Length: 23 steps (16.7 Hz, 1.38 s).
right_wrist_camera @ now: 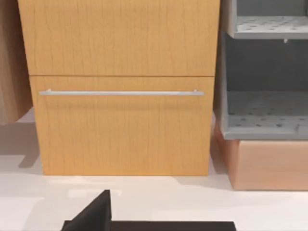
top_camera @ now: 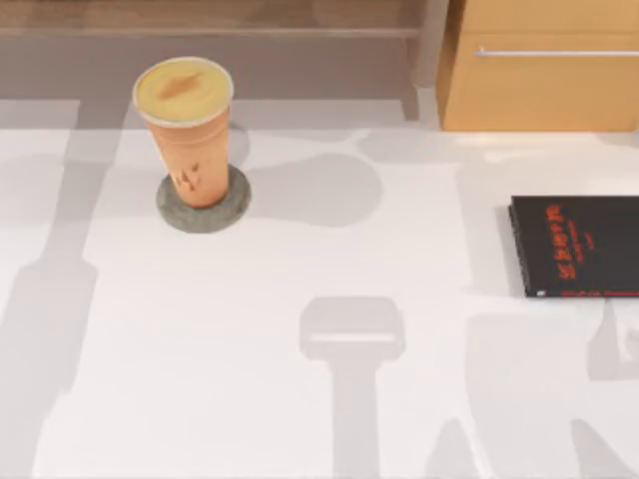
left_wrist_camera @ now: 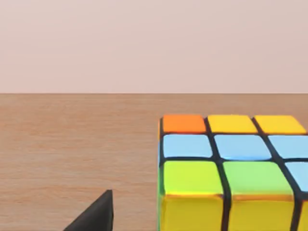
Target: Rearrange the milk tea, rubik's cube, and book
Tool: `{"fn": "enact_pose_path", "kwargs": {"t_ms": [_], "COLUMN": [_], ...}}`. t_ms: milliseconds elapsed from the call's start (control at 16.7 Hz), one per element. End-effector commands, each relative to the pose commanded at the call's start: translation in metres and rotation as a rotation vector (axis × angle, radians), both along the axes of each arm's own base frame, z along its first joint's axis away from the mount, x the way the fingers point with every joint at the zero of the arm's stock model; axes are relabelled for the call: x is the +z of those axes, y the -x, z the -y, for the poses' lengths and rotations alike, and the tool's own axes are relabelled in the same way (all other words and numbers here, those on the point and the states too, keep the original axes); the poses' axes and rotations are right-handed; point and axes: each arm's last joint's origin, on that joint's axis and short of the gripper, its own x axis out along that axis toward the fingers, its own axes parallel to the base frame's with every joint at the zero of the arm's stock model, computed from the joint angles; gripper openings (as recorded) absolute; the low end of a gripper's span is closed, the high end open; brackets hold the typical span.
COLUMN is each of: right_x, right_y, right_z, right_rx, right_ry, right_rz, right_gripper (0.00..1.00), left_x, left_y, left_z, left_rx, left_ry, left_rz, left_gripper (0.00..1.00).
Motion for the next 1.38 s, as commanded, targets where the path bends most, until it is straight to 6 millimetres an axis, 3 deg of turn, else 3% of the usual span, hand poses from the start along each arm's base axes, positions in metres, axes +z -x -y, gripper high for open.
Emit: {"fn": "enact_pose_path", "kwargs": {"t_ms": [300,540,720,1020,1200,1380], "right_x": [0.0,0.0,0.0,0.0,0.0,0.0], "right_y": [0.0,0.0,0.0,0.0,0.0,0.0], "right_z": [0.0,0.0,0.0,0.0,0.0,0.0], "right_rx": [0.0,0.0,0.0,0.0,0.0,0.0], "right_ry": [0.0,0.0,0.0,0.0,0.0,0.0], "right_rz": [0.0,0.0,0.0,0.0,0.0,0.0], "right_gripper": [1.0,1.0,1.0,1.0,1.0,1.0], "left_x": [-0.003,-0.012,-0.016,-0.04,-0.081,-0.139], "left_y": [0.004,0.041,0.094,0.212,0.272,0.307], "left_z": [0.0,-0.002,-0.002,-0.004,-0.005,-0.005], "left_rx": [0.001,0.003,0.002,0.002,0.005,0.008], "left_ry": [0.004,0.015,0.018,0.01,0.002,-0.003], "left_rz": [-0.018,-0.076,-0.09,-0.019,0.029,0.041], "left_gripper": [1.0,1.0,1.0,1.0,1.0,1.0]}}
